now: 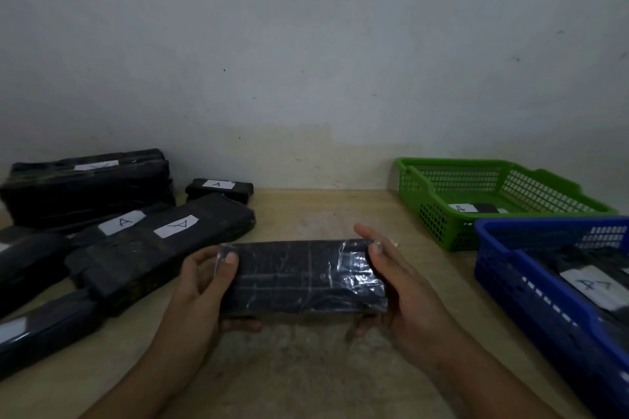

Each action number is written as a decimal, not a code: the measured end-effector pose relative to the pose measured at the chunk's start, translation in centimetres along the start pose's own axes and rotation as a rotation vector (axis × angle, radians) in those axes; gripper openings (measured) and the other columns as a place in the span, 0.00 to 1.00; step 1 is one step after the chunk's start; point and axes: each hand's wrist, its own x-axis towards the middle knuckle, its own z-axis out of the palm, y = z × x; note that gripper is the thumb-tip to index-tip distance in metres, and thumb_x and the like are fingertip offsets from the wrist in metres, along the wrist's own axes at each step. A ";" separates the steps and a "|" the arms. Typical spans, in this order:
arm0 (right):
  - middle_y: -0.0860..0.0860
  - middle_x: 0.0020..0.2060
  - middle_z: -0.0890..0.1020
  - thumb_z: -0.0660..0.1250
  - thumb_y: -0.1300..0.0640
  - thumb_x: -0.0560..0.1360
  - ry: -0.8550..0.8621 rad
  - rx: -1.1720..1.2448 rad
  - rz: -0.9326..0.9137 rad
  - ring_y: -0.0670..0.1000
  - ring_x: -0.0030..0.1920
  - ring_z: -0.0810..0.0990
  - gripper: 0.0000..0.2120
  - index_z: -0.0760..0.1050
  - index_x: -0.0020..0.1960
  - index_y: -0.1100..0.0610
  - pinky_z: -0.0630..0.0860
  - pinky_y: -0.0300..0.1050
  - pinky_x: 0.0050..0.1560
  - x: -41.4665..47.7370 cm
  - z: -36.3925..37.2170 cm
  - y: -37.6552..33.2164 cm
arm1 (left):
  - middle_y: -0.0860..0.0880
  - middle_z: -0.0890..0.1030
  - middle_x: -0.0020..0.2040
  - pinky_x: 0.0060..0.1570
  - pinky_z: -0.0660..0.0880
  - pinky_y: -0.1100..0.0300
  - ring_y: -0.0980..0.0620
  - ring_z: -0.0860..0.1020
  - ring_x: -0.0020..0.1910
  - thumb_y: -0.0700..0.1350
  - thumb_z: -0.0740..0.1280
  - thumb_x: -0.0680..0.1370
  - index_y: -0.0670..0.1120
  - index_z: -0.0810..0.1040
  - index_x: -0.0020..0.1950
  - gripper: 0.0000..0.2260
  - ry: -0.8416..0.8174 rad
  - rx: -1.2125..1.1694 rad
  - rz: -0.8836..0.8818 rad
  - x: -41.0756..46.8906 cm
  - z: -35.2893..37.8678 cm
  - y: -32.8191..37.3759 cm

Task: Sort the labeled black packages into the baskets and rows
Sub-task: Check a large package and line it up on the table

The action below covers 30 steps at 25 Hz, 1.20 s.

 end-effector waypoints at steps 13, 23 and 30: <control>0.43 0.55 0.82 0.74 0.40 0.58 0.196 -0.073 -0.111 0.49 0.47 0.86 0.32 0.71 0.55 0.56 0.81 0.46 0.30 0.0 2.1 1.9 | 0.67 0.61 0.71 0.56 0.76 0.64 0.67 0.71 0.65 0.71 0.71 0.61 0.71 0.60 0.70 0.39 -0.359 0.558 0.346 -2.8 1.8 -1.6; 0.26 0.57 0.75 0.65 0.30 0.65 -0.078 -0.381 -0.149 0.34 0.58 0.78 0.40 0.59 0.75 0.36 0.78 0.43 0.60 -1.1 3.4 3.4 | 0.72 0.70 0.65 0.56 0.71 0.75 0.72 0.72 0.61 0.56 0.60 0.78 0.55 0.60 0.75 0.26 -0.279 0.647 0.478 -3.5 2.4 -0.4; 0.35 0.52 0.81 0.62 0.34 0.71 -0.098 -0.537 -0.220 0.45 0.44 0.85 0.27 0.65 0.68 0.41 0.82 0.44 0.44 -1.3 3.2 2.7 | 0.68 0.77 0.58 0.45 0.71 0.80 0.75 0.77 0.50 0.47 0.65 0.72 0.52 0.69 0.68 0.23 -0.255 0.504 0.432 -4.1 2.9 0.4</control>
